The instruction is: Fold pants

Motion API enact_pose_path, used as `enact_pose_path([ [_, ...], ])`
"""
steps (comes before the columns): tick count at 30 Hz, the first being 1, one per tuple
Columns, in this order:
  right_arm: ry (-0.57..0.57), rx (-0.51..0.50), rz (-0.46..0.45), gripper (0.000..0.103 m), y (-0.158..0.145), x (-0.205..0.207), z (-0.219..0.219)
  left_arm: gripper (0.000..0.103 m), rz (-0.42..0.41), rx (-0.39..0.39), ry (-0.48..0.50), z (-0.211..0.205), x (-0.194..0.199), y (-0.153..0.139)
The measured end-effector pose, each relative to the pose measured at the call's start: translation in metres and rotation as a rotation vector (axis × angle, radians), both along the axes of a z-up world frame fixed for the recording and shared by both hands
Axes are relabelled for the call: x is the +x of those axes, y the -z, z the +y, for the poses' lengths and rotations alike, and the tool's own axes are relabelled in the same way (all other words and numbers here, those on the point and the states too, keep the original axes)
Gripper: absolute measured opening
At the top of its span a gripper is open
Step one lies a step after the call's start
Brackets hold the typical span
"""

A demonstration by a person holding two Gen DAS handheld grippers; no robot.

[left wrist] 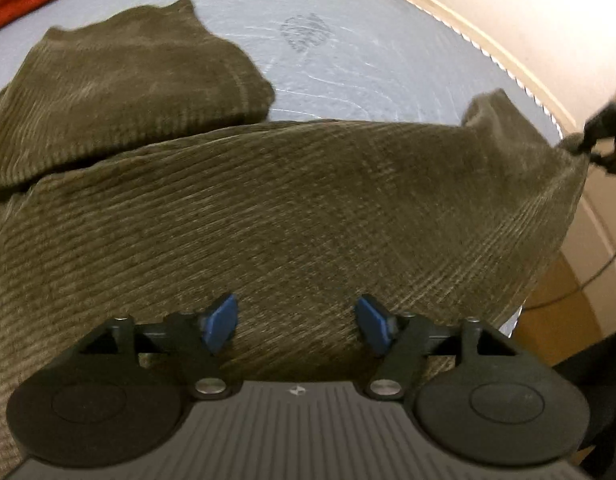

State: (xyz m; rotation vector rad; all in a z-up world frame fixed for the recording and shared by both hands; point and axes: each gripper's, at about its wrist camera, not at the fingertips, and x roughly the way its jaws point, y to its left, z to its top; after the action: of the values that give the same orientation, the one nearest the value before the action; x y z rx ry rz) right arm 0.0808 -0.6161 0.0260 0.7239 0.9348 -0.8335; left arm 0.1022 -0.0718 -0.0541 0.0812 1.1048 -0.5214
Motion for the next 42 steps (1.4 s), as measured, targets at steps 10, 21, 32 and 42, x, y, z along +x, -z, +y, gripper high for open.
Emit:
enact_pose_path([
  [10, -0.301, -0.155, -0.273, 0.041, -0.045, 0.055, 0.061, 0.072, -0.033, -0.055, -0.149, 0.04, 0.016, -0.01],
  [21, -0.462, 0.022, -0.034, 0.049, 0.045, 0.162, 0.097, 0.072, -0.058, -0.045, -0.211, 0.067, 0.034, -0.018],
  [32, -0.322, -0.452, -0.244, 0.0, -0.015, 0.188, 0.099, 0.072, -0.092, -0.049, -0.16, 0.066, 0.039, -0.013],
  [42, -0.388, -0.13, -0.028, 0.051, 0.038, 0.176, 0.082, 0.072, -0.106, -0.05, -0.131, 0.064, 0.037, -0.017],
])
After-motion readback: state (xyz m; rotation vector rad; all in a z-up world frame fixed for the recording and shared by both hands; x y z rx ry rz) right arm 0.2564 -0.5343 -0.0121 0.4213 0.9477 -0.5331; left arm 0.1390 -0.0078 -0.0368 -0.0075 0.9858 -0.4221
